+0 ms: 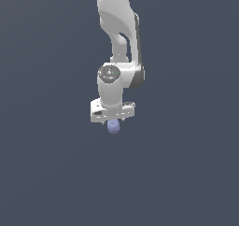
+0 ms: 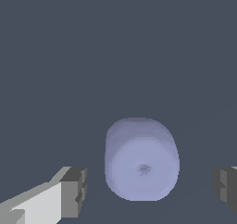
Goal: Pick up the object and move it to a goal position.
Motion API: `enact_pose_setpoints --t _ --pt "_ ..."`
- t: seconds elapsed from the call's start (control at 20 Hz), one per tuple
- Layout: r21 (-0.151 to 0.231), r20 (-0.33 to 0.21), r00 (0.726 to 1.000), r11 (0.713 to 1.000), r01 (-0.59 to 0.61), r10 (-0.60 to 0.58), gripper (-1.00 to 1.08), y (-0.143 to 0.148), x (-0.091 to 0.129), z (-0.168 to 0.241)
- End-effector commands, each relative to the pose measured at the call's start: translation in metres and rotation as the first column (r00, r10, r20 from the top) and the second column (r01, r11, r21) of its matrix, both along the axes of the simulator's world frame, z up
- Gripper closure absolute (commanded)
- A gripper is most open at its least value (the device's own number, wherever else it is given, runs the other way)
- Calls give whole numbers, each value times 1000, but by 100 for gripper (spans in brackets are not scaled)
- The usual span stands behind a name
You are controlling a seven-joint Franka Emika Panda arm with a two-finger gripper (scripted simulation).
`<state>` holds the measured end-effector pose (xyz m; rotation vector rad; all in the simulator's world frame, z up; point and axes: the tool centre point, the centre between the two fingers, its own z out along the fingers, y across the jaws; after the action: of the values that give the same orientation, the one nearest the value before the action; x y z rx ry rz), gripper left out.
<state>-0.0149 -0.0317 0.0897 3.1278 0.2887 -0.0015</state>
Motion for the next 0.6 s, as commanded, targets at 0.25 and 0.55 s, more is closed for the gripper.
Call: enact_pose_setpoints --t 0.25,0.55 --pt "0 0 1000 1000 -1 1 -92 0 -1 -21" --pt "1 1 1000 1000 -3 3 -92 0 -1 -46"
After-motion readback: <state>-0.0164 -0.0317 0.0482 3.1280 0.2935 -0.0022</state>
